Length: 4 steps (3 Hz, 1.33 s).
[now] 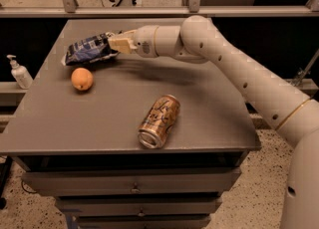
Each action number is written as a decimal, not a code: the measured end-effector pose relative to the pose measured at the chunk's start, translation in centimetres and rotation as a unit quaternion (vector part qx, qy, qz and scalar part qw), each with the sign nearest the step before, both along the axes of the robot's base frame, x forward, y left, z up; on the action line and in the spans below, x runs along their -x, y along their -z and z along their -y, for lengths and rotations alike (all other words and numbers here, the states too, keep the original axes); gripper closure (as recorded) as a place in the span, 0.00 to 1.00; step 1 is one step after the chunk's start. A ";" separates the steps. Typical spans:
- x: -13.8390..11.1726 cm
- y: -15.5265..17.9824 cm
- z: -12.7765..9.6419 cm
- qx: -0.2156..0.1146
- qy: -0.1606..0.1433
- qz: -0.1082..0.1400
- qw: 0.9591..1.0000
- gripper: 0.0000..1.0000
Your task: Move blue chip bag near orange
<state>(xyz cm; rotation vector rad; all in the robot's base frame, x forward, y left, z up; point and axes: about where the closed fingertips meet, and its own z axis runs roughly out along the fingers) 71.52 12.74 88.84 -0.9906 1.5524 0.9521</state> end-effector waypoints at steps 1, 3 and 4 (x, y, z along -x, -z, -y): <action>0.5 0.5 -0.1 0.003 -0.002 -0.011 1.000 0.59; 1.2 1.2 -0.2 0.005 -0.004 -0.025 1.000 0.13; 1.4 1.4 -0.1 0.005 -0.003 -0.029 1.000 0.00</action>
Offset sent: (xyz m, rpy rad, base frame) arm -0.0125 -0.0039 -0.0142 -0.0128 0.0592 -0.0022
